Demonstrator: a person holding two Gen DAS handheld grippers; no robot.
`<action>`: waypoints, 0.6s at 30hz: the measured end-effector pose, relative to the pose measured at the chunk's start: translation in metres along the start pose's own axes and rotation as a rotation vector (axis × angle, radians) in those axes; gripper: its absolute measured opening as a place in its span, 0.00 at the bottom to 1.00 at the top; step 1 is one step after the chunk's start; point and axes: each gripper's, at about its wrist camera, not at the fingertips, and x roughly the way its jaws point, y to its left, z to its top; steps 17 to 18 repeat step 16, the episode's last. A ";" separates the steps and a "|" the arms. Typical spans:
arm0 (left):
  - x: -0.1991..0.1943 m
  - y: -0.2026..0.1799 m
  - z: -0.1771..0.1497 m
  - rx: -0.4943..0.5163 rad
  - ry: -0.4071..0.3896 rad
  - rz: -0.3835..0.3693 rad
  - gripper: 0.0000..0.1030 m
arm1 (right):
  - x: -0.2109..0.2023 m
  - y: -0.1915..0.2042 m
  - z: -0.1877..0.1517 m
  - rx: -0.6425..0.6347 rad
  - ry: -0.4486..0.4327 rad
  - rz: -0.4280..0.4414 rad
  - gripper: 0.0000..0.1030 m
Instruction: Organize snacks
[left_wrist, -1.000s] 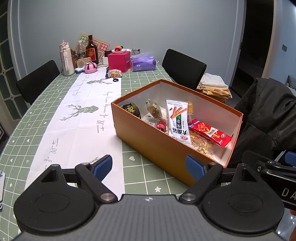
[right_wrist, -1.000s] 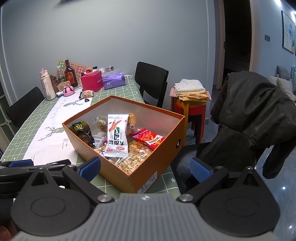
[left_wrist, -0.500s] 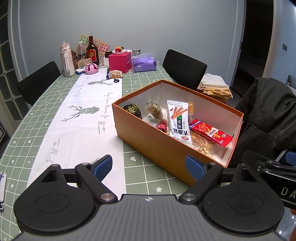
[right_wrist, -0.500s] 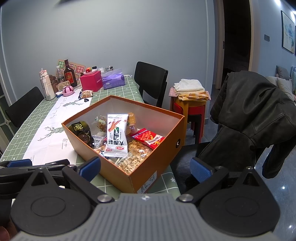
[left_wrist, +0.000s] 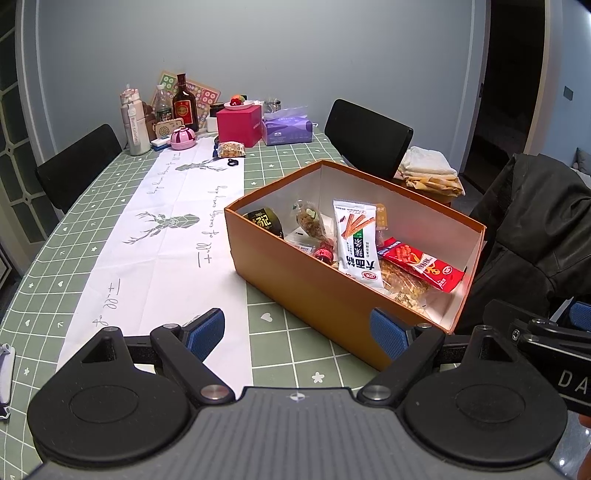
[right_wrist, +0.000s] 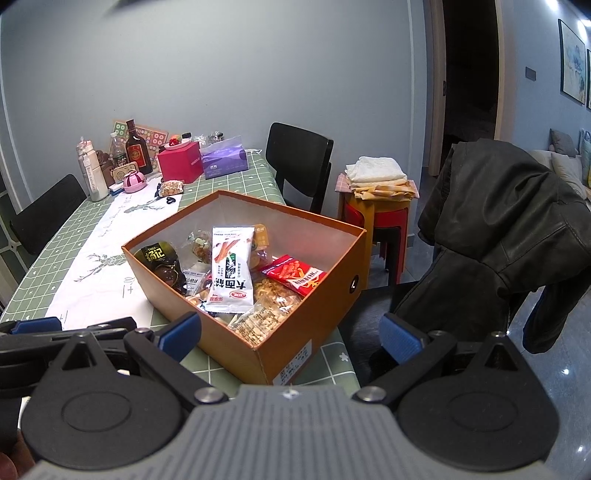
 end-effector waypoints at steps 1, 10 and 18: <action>0.000 0.000 0.000 0.000 0.000 0.000 1.00 | 0.000 0.000 0.000 0.000 0.000 0.000 0.97; 0.000 0.000 0.000 0.002 -0.005 0.001 1.00 | 0.000 0.000 0.000 0.000 0.000 -0.001 0.97; -0.006 -0.002 -0.001 0.024 -0.056 0.000 1.00 | -0.002 0.000 0.000 0.008 -0.010 0.004 0.97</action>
